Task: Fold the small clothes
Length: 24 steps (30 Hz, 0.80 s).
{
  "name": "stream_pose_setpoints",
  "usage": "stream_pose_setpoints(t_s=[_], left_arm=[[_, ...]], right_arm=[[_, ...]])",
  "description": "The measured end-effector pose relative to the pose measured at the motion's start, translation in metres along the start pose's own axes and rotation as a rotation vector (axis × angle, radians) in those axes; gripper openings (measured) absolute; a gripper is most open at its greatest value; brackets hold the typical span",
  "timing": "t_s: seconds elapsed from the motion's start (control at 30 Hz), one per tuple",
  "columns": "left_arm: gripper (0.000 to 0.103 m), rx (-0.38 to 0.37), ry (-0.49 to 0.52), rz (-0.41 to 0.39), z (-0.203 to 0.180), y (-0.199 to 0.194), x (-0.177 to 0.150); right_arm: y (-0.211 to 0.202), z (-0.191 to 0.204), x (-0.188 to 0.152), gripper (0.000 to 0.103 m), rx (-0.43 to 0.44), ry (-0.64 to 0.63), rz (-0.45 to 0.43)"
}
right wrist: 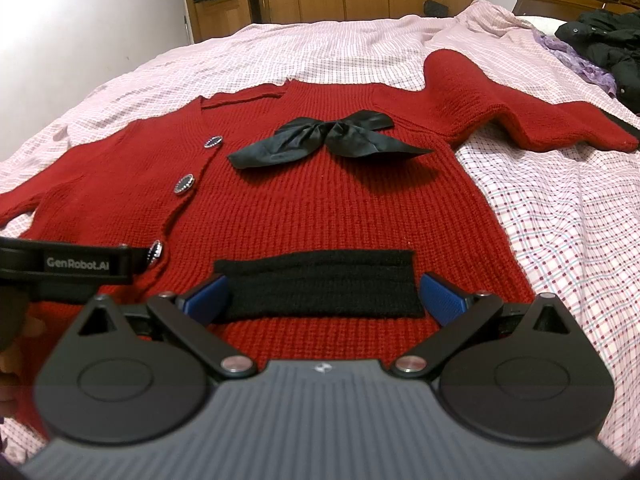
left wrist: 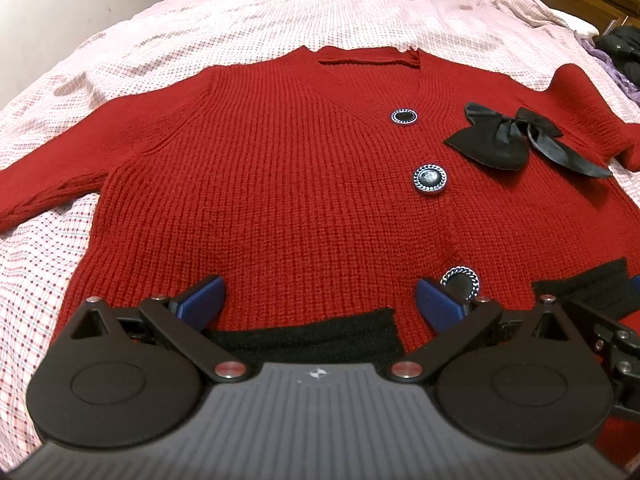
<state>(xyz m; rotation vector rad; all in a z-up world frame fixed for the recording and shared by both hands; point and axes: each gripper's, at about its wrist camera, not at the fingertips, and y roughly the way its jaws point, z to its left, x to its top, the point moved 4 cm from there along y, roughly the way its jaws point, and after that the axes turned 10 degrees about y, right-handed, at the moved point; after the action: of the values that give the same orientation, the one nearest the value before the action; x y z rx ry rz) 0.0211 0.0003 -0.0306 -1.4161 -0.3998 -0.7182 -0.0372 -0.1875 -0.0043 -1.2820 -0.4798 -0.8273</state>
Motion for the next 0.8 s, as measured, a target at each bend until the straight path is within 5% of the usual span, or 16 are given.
stream_pose_setpoints(t_s=[0.8], left_arm=[[0.103,0.008,-0.01,0.015,-0.0002,0.0,0.0013]], right_arm=[[-0.0057,-0.0024,0.0033,0.103,0.035,0.017,0.017]])
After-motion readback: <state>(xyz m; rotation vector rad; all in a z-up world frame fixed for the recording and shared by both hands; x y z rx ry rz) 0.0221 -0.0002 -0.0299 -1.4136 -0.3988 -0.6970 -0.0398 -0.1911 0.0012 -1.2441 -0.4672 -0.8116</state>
